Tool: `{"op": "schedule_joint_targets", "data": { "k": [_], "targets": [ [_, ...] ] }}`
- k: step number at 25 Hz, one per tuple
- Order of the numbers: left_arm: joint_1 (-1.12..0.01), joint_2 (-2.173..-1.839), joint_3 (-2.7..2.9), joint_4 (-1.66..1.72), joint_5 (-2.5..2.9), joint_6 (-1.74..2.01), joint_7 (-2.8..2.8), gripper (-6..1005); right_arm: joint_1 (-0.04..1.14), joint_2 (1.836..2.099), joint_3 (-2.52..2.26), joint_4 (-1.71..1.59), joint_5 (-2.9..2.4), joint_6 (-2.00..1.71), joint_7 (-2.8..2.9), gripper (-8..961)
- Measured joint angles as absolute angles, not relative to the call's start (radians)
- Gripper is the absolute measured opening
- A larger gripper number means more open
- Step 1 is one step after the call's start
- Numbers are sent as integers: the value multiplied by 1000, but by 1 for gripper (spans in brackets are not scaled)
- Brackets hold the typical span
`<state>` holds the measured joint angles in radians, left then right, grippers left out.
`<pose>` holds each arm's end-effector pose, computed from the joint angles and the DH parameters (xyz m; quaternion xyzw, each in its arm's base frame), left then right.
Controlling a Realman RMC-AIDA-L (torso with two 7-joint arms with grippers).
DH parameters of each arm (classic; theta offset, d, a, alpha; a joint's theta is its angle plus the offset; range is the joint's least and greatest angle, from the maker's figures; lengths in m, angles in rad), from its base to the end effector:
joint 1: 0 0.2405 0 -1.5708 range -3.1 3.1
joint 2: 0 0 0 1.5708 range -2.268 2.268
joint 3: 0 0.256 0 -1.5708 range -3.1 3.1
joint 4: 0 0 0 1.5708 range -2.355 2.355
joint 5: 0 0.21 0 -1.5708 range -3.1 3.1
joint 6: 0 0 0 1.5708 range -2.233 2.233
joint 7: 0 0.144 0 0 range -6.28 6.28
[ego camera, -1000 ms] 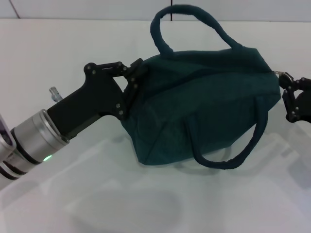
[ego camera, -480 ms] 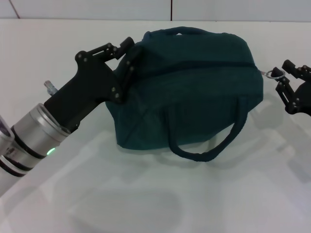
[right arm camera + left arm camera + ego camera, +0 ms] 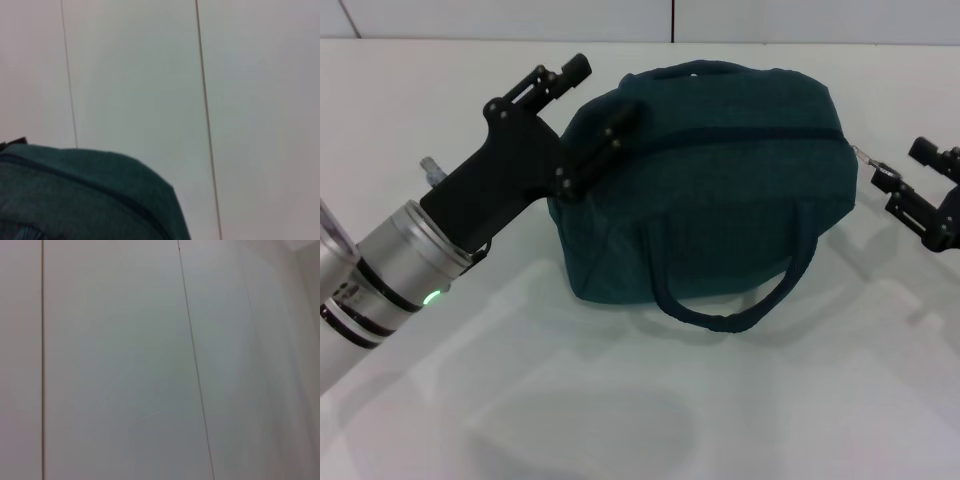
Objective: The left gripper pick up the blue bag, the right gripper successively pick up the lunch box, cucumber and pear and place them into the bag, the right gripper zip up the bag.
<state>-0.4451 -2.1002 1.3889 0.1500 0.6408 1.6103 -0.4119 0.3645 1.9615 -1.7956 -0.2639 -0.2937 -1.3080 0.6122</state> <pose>-0.2488 0.2935 -0.0326 -0.8062 -0.0466 -0.4593 0.3701 0.3043 0.3079 -0.0108 -0.8347 0.1731 0.3632 0.3759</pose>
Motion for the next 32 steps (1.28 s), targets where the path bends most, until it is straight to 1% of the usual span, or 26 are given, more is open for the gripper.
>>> {"op": "schedule_joint_targets", "data": {
  "k": [2, 3, 5, 9, 14, 17, 21, 23, 24, 27, 31, 32],
  "targets": [
    [-450, -2100, 1390, 152, 641, 1608, -414, 529, 372, 1954, -1795, -257, -316, -1296, 641, 567],
    [-453, -2100, 1390, 152, 641, 1606, -414, 569, 377, 1952, -1795, -255, -327, -1284, 652, 566],
    [-459, -2100, 1392, 152, 641, 1604, -414, 617, 381, 1952, -1795, -258, -348, -1260, 665, 564],
    [-461, -2099, 1392, 150, 641, 1604, -413, 713, 389, 1957, -1798, -264, -367, -1244, 671, 561],
    [-455, -2098, 1391, 150, 640, 1604, -410, 710, 387, 1957, -1793, -271, -411, -1289, 671, 560],
    [-439, -2101, 1388, 151, 598, 1621, -412, 709, 362, 1959, -1747, -271, -403, -1379, 647, 559],
    [-412, -2098, 1393, 157, 549, 1705, -428, 707, 312, 1991, -1630, -275, -399, -1559, 576, 559],
    [-410, -2092, 1395, 161, 560, 1759, -452, 706, 306, 1991, -1620, -281, -402, -1642, 572, 558],
    [-410, -2087, 1395, 166, 574, 1788, -466, 705, 308, 1985, -1622, -285, -409, -1681, 586, 558],
    [-409, -2068, 1396, 193, 642, 1837, -502, 704, 332, 1951, -1624, -302, -471, -1764, 674, 558],
    [-408, -2029, 1394, 240, 791, 1844, -559, 702, 410, 1880, -1622, -341, -656, -1809, 854, 557],
    [-408, -2021, 1393, 242, 808, 1846, -568, 701, 432, 1867, -1620, -346, -702, -1818, 886, 557]
  ]
}}
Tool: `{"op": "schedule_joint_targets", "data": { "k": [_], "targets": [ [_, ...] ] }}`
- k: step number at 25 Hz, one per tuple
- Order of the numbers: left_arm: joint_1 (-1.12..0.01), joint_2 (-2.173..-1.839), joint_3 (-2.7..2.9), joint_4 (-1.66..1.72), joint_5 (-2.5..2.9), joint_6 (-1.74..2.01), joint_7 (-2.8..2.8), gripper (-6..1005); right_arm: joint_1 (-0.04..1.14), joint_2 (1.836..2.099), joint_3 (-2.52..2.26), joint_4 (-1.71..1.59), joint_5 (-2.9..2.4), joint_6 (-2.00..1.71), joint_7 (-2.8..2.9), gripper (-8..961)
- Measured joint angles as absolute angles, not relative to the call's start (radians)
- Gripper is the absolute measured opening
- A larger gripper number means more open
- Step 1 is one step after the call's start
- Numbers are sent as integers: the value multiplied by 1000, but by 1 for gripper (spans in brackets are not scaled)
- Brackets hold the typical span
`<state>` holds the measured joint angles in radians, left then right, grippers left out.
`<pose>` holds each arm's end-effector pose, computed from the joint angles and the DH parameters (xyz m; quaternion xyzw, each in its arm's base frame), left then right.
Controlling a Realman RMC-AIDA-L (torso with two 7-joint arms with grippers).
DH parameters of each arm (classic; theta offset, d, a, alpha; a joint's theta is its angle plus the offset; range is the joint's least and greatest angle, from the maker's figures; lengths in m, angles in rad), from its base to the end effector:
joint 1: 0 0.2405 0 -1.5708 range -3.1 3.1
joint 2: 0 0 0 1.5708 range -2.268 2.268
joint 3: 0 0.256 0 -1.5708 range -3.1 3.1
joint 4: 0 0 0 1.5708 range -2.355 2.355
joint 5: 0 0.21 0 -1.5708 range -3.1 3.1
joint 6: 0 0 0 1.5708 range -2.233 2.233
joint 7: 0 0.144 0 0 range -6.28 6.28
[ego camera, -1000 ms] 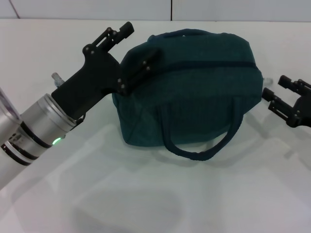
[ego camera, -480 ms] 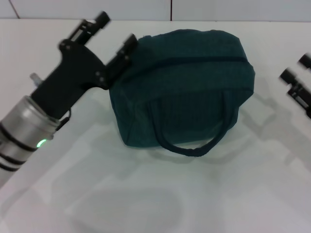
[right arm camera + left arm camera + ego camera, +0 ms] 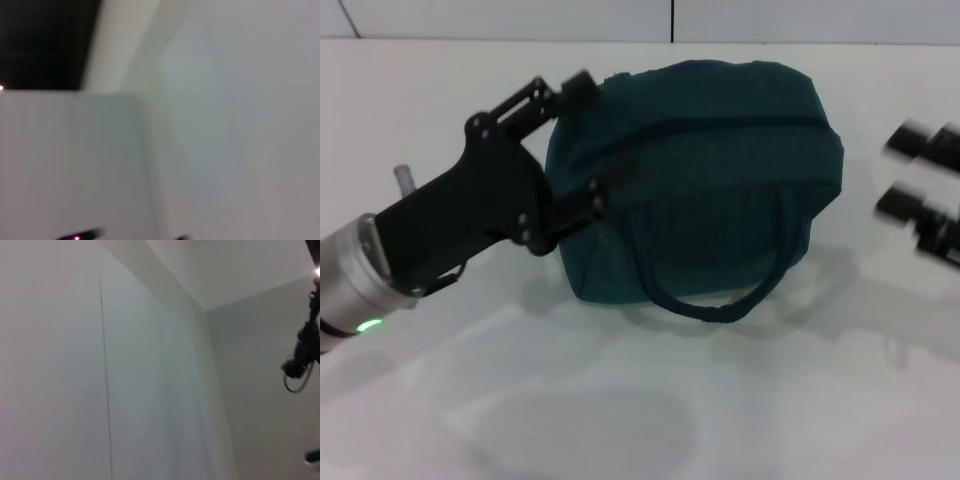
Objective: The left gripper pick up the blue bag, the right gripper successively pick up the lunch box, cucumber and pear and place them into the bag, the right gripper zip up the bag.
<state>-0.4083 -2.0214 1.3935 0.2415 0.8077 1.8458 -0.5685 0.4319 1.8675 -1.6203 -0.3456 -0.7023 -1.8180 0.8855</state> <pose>-0.2404 0.2668 -0.0008 -0.8185 0.0100 -0.5210 0.2420 0.2430 0.2825 0.0344 -0.8607 0.0504 0.4923 0.1196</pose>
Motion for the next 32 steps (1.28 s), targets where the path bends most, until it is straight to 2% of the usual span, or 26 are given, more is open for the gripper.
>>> {"op": "schedule_joint_targets", "data": {
  "k": [1, 2, 3, 6, 8, 11, 18, 32],
  "targets": [
    [-408, -2021, 1393, 242, 808, 1846, -568, 701, 457, 1855, -1619, -346, -744, -1827, 906, 557],
    [-408, -1997, 1394, 247, 834, 1848, -592, 700, 478, 1850, -1618, -346, -782, -1837, 916, 557],
    [-407, -1989, 1395, 252, 846, 1849, -604, 700, 491, 1847, -1617, -347, -807, -1843, 920, 556],
    [-407, -1955, 1395, 277, 914, 1848, -659, 698, 518, 1845, -1617, -369, -876, -1846, 922, 556],
    [-405, -1944, 1394, 286, 957, 1846, -675, 698, 531, 1847, -1617, -382, -908, -1837, 922, 556],
    [-397, -1944, 1390, 289, 974, 1843, -675, 698, 540, 1853, -1609, -393, -930, -1817, 915, 555],
    [-398, -1941, 1393, 291, 987, 1811, -669, 698, 532, 1896, -1551, -402, -938, -1748, 900, 556],
    [-407, -1950, 1392, 313, 1029, 1769, -651, 699, 511, 1902, -1549, -451, -940, -1685, 900, 556]
  ]
}}
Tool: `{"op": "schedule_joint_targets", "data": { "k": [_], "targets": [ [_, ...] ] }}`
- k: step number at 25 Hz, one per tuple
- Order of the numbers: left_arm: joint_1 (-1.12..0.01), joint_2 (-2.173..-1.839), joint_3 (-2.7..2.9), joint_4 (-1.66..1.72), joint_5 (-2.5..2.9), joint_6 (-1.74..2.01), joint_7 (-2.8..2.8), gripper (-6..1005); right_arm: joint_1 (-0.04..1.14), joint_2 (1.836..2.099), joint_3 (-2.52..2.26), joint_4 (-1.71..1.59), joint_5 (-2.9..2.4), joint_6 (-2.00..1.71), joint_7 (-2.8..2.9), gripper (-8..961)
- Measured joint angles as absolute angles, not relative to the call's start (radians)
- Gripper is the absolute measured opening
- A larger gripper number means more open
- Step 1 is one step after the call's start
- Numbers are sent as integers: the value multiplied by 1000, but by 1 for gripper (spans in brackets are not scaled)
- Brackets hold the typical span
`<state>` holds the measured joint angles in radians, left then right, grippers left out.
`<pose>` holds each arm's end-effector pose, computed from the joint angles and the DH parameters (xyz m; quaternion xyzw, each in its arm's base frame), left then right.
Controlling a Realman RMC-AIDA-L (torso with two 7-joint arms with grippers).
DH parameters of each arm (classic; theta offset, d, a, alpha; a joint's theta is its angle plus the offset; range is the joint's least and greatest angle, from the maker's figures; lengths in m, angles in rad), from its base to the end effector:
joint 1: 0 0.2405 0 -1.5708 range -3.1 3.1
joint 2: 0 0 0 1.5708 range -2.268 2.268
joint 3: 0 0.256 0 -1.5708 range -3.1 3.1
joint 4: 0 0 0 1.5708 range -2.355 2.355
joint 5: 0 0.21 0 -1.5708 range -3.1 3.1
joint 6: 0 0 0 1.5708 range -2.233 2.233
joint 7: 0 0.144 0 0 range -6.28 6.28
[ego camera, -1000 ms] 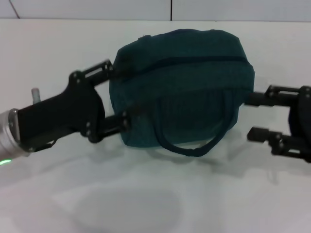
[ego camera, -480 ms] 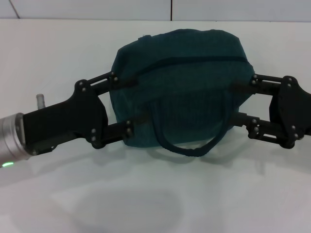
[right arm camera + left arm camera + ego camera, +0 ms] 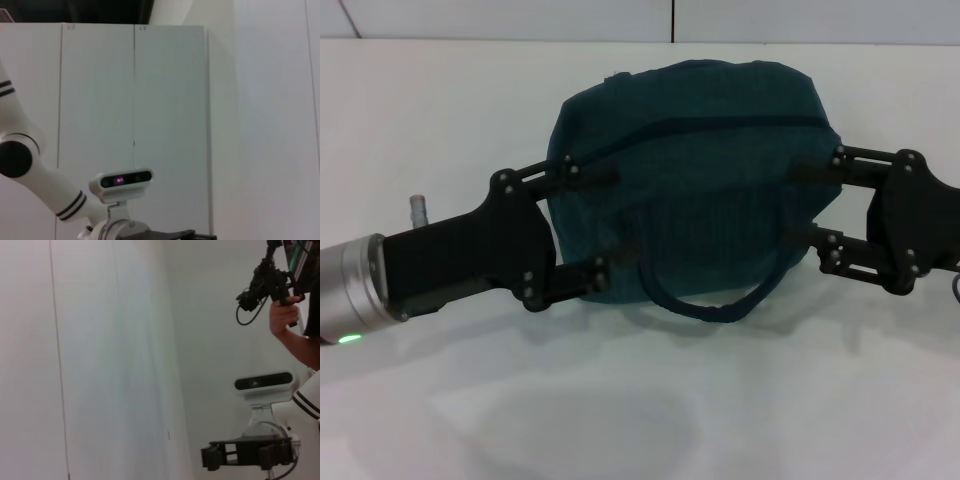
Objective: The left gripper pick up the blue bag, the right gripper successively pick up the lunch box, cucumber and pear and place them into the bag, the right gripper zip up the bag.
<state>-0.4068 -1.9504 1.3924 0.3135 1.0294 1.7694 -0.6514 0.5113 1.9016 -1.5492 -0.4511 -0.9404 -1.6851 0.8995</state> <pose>-0.2564 0.2680 0.0000 -0.8863 0.0134 -0.4327 0.1644 0.2131 0.3062 0.0067 -0.9035 -0.0042 0.4211 0.0793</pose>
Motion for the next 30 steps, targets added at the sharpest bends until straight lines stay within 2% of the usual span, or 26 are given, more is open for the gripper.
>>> {"op": "schedule_joint_targets", "data": {
  "k": [11, 30],
  "targets": [
    [-415, -1969, 1388, 320, 1034, 1742, -649, 699, 513, 1915, -1550, -453, -981, -1683, 858, 556],
    [-406, -1971, 1388, 318, 1034, 1740, -650, 694, 508, 1947, -1523, -475, -1013, -1670, 819, 556]
  ]
}}
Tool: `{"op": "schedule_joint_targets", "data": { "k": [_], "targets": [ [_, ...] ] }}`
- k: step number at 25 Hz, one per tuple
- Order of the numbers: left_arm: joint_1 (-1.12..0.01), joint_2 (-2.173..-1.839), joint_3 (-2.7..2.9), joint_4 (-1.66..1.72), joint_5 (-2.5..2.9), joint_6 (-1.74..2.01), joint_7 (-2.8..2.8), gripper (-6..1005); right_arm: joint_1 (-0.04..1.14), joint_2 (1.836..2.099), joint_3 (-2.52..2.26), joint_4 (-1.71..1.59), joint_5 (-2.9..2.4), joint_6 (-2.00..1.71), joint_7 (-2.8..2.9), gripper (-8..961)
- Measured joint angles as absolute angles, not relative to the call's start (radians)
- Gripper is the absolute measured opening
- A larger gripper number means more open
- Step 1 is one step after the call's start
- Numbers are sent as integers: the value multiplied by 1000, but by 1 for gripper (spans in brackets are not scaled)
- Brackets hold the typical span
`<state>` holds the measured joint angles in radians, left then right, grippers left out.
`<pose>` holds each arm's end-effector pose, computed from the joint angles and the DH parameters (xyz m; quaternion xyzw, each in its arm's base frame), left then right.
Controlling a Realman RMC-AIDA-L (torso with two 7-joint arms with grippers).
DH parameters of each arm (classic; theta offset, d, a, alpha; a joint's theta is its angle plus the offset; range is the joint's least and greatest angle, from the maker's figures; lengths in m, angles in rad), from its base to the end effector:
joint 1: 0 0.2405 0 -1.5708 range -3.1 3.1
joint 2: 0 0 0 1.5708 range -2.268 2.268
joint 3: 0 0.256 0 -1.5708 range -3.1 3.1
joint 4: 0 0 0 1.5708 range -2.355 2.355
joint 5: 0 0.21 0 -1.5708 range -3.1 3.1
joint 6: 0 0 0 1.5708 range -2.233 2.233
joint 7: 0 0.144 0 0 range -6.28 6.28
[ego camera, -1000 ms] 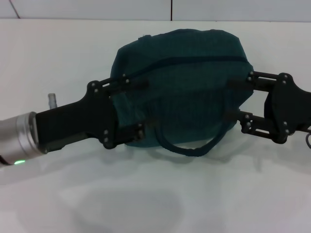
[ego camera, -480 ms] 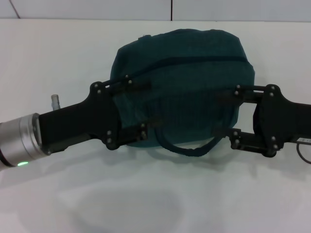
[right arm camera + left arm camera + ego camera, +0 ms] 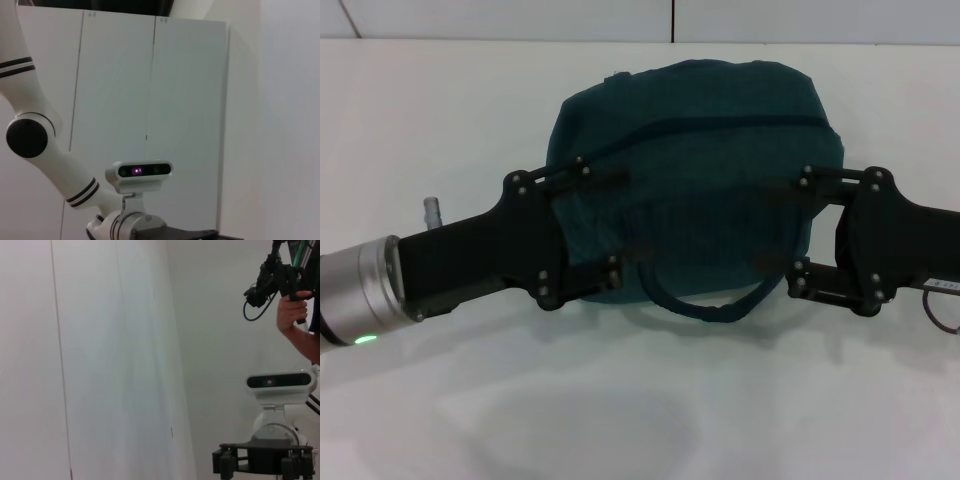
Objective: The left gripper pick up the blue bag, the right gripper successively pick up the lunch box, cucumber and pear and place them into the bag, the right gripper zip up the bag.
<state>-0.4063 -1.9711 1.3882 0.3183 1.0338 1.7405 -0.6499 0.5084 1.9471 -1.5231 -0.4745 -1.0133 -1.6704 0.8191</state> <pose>-0.2537 0.2693 -0.0083 -0.8865 0.0073 -0.4306 0.1693 0.2056 0.3005 -0.0108 -0.9057 -0.0457 0.4137 0.0805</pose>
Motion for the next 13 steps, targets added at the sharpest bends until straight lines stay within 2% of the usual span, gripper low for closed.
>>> {"op": "schedule_joint_targets", "data": {
  "k": [13],
  "targets": [
    [-405, -1976, 1388, 318, 1033, 1729, -641, 694, 494, 1957, -1520, -474, -1014, -1660, 795, 557]
  ]
}}
